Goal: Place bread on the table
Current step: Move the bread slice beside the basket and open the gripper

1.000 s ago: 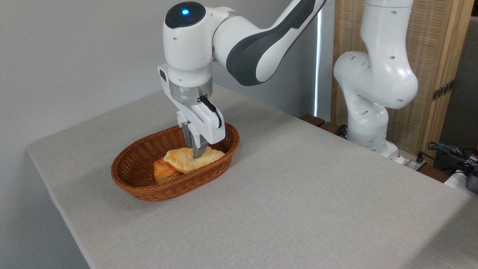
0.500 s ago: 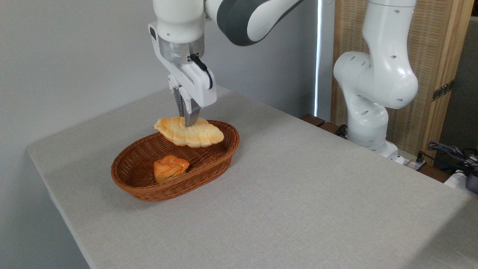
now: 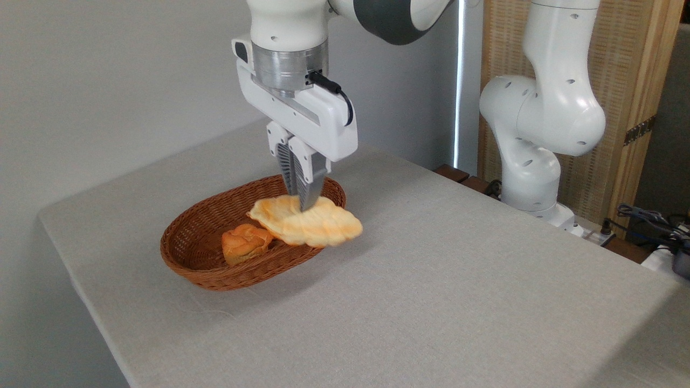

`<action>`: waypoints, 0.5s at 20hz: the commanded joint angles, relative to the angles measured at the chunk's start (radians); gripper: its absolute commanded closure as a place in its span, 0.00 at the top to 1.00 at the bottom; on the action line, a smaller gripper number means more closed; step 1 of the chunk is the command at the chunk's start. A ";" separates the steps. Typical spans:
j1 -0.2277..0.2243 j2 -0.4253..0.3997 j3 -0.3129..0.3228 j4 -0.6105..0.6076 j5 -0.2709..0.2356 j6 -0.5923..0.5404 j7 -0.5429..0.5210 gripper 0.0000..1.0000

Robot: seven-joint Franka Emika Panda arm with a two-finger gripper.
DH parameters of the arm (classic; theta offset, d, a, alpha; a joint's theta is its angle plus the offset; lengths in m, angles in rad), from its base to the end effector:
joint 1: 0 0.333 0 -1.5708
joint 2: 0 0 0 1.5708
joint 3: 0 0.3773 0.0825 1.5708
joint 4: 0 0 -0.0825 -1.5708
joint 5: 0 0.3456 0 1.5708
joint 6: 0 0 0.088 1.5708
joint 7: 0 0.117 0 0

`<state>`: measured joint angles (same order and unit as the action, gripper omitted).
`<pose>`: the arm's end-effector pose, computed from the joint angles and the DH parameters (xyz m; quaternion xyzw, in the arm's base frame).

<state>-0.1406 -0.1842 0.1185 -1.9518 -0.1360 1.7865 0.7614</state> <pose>0.4575 -0.0178 0.6175 0.9264 -0.3685 0.0359 0.0690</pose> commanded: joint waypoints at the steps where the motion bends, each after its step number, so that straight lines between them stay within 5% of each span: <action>1: -0.007 -0.008 0.009 0.008 0.113 -0.024 -0.010 1.00; 10: -0.004 -0.008 0.007 0.007 0.164 -0.041 -0.013 1.00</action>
<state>-0.1404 -0.1842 0.1200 -1.9518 0.0077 1.7756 0.7605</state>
